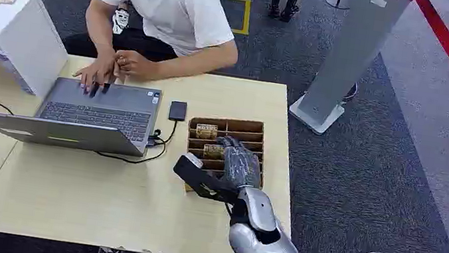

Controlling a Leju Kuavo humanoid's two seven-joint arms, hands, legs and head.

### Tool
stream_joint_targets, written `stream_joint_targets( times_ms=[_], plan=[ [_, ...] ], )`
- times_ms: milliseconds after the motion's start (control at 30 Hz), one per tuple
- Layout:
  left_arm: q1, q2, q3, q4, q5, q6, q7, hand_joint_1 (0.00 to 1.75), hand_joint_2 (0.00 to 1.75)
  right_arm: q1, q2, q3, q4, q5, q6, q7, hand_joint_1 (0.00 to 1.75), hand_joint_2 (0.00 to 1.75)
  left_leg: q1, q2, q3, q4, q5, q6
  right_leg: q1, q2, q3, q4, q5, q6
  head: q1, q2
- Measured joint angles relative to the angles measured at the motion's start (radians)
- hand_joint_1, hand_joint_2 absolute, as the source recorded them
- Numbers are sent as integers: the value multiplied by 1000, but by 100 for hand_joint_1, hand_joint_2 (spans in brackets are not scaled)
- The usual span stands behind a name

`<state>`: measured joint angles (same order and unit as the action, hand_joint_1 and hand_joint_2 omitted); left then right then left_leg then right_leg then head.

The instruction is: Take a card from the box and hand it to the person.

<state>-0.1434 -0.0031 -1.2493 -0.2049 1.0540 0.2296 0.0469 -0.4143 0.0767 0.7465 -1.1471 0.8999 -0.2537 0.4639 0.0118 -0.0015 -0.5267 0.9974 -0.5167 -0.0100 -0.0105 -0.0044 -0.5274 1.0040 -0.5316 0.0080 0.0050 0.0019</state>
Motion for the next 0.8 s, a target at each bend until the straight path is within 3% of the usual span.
stream_joint_targets(
  times_ms=[467,567,633,800],
  plan=[
    [0,0,0,0,0,0,1,0,175,0,0,3,15,0,2,-4,56,175,0,0,0,0,0,0,0,0,0,0,0,0,0,0],
    [0,0,0,0,0,0,3,0,175,0,0,3,18,0,2,-4,68,175,0,0,0,0,0,0,0,0,0,0,0,0,0,0],
    [0,0,0,0,0,0,3,0,175,-1,0,3,18,0,2,-5,94,175,0,0,0,0,0,0,0,0,0,0,0,0,0,0],
    [0,0,0,0,0,0,3,0,175,-5,0,3,18,-3,0,-5,106,175,0,0,0,0,0,0,0,0,0,0,0,0,0,0]
  ],
)
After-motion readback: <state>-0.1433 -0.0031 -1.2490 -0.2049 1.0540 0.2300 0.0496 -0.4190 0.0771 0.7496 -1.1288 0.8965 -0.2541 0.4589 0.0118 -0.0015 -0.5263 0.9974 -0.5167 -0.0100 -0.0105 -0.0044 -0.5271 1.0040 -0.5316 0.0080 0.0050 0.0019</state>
